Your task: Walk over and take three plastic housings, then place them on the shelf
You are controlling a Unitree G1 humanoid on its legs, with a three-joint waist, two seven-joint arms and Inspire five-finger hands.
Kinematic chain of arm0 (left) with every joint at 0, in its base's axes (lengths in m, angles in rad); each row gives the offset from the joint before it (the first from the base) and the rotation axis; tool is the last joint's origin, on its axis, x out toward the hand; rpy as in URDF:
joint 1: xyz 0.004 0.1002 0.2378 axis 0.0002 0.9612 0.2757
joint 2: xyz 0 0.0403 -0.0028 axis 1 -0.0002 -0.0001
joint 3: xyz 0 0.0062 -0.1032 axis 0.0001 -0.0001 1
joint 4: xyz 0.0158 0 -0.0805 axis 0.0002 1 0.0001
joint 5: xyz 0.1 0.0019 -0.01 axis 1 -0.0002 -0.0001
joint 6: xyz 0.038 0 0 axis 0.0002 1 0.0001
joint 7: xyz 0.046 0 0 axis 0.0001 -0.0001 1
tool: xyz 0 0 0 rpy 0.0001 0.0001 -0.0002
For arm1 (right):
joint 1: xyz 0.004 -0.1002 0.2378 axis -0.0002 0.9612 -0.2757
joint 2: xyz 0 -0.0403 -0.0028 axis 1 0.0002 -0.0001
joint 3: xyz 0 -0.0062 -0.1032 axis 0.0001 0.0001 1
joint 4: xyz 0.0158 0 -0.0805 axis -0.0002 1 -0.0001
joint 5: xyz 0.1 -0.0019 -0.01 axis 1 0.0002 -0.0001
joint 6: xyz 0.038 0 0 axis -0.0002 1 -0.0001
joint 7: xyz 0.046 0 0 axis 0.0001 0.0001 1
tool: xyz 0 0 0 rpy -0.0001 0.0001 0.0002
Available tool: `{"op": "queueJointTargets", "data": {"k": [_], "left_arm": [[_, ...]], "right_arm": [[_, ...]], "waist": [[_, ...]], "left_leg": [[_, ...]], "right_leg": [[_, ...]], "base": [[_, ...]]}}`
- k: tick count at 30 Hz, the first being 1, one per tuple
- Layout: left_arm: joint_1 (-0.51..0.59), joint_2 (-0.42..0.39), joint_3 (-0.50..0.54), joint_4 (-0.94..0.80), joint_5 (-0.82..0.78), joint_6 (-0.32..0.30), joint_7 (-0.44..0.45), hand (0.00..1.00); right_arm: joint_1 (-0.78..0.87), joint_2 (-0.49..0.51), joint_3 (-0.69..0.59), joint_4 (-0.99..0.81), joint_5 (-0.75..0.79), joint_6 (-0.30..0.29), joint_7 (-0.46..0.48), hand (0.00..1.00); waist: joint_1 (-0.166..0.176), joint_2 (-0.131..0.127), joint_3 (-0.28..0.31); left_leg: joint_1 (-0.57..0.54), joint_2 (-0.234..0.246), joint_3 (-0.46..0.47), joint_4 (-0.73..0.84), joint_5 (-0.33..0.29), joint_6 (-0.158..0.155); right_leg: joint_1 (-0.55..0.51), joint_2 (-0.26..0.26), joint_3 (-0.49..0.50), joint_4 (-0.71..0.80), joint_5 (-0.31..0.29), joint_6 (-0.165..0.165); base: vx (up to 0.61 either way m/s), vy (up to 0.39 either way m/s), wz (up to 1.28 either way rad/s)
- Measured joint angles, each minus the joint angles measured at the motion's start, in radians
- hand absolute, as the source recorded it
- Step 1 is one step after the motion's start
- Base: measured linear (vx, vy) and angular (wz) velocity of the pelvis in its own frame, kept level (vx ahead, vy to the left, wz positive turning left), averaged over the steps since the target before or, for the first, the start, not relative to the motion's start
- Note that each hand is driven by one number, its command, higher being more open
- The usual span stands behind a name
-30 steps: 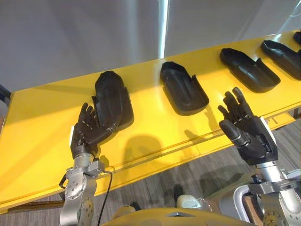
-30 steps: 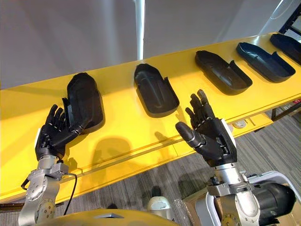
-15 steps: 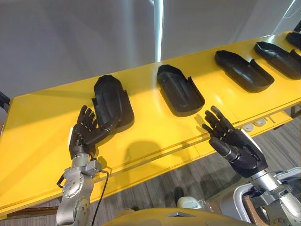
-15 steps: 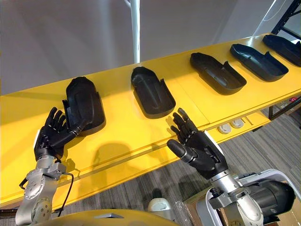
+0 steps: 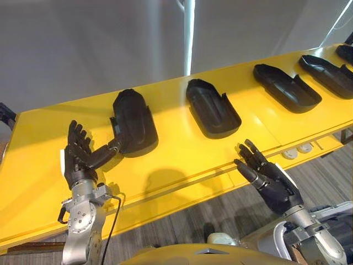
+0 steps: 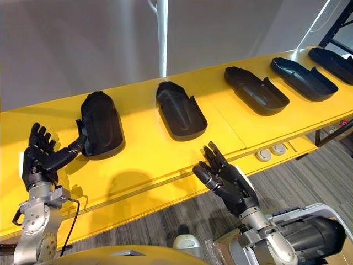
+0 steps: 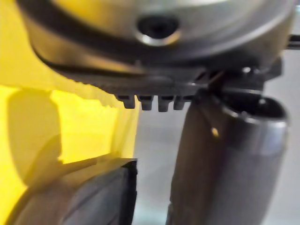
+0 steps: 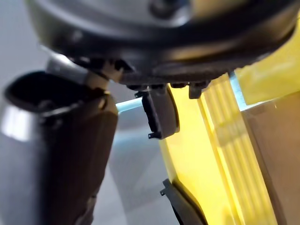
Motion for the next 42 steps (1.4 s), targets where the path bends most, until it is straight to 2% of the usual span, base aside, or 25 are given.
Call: {"op": "queueJointTargets", "data": {"k": [5, 14, 20, 28, 42], "left_arm": [[0.009, -0.003, 0.019, -0.038, 0.002, -0.020, -0.002, 1.00], [0.045, -0.032, 0.030, -0.039, -0.001, -0.020, -0.018, 1.00], [0.047, -0.033, 0.055, -0.068, -0.001, -0.020, -0.033, 1.00], [0.046, -0.039, 0.075, -0.079, -0.001, -0.020, -0.045, 1.00], [0.043, -0.042, 0.093, -0.079, 0.000, -0.020, -0.056, 1.00]], "right_arm": [[-0.032, 0.013, 0.014, 0.038, -0.028, -0.032, -0.088, 1.00], [-0.112, 0.038, 0.033, 0.121, -0.028, -0.073, -0.167, 1.00], [-0.188, 0.039, 0.057, 0.198, -0.026, -0.119, -0.172, 1.00], [-0.274, 0.041, 0.069, 0.272, -0.027, -0.137, -0.191, 1.00], [-0.341, 0.041, 0.082, 0.325, -0.027, -0.153, -0.236, 1.00]], "waist": [[0.004, 0.000, 0.000], [0.017, -0.002, 0.001], [0.034, -0.005, 0.003], [0.059, -0.006, 0.005], [0.064, -0.010, 0.009]], "left_leg": [[0.000, -0.003, -0.019, -0.003, 0.005, 0.003], [0.001, -0.007, -0.046, -0.027, 0.028, 0.004], [0.001, -0.010, -0.073, -0.045, 0.044, 0.004], [0.001, -0.014, -0.095, -0.056, 0.055, 0.006], [0.005, -0.018, -0.112, -0.090, 0.083, 0.006]], "right_leg": [[0.009, -0.003, -0.018, 0.000, -0.002, -0.002], [0.015, -0.005, -0.044, 0.000, -0.003, -0.003], [0.022, -0.007, -0.074, 0.000, -0.005, -0.007], [0.030, -0.009, -0.094, -0.001, -0.006, -0.008], [0.030, -0.010, -0.117, -0.001, -0.007, -0.009]], "base": [[-0.04, -0.020, 0.09], [-0.03, -0.017, 0.09], [-0.01, -0.010, 0.13], [0.00, 0.000, 0.08], [-0.01, 0.002, 0.04]]}}
